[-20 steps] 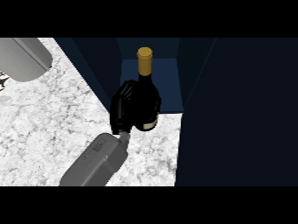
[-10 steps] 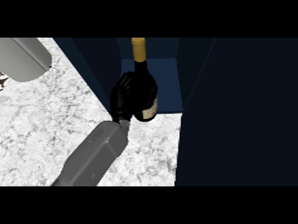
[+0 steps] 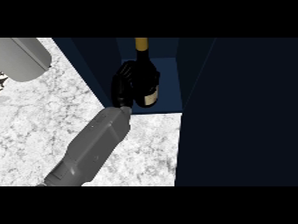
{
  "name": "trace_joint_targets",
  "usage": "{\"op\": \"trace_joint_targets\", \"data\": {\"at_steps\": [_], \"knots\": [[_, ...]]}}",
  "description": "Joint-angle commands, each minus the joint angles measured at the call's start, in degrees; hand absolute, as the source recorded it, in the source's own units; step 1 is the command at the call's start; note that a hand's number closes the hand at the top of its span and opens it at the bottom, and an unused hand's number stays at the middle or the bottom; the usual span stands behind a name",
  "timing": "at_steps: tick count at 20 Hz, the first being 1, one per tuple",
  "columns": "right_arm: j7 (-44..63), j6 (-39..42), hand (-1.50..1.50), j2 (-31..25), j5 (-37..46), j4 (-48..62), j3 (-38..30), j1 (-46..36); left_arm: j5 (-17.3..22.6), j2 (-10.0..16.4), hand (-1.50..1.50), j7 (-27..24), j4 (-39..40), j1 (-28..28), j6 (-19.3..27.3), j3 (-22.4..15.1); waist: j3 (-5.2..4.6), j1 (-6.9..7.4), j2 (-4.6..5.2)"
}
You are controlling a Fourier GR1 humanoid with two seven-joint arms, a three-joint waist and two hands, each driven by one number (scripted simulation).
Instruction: Pick up the wine, place it into the cabinet and close the cabinet
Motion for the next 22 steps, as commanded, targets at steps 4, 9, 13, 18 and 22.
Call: {"op": "trace_joint_targets", "data": {"at_steps": [4,9,13,18,22], "knots": [[2.3,0.2,-1.50,0.7,-6.6,-9.1,0.4,4.0,0.6,0.0,1.50,2.1,7.7,-10.0,-0.6,5.2,0.08,-0.38,-0.13],[3.9,-0.5,-1.50,1.1,-6.0,-6.9,0.4,1.0,-2.5,1.6,1.50,-0.7,13.7,-13.3,1.3,4.8,0.06,-0.18,0.07],[3.3,0.4,-1.50,0.7,-6.2,-6.6,-0.7,1.8,-4.1,3.3,1.50,2.9,17.1,-18.0,6.0,4.4,0.09,0.12,-0.11],[1.5,1.5,-1.50,1.3,-6.1,-6.2,0.6,2.3,-7.3,2.5,-1.50,1.1,24.8,-20.6,10.3,3.2,0.08,-1.77,0.64],[1.4,2.4,-1.50,0.9,-7.4,-7.3,-0.1,3.7,-8.8,5.6,-1.50,2.6,27.0,-20.3,7.2,2.6,0.07,-1.15,0.46]]}}
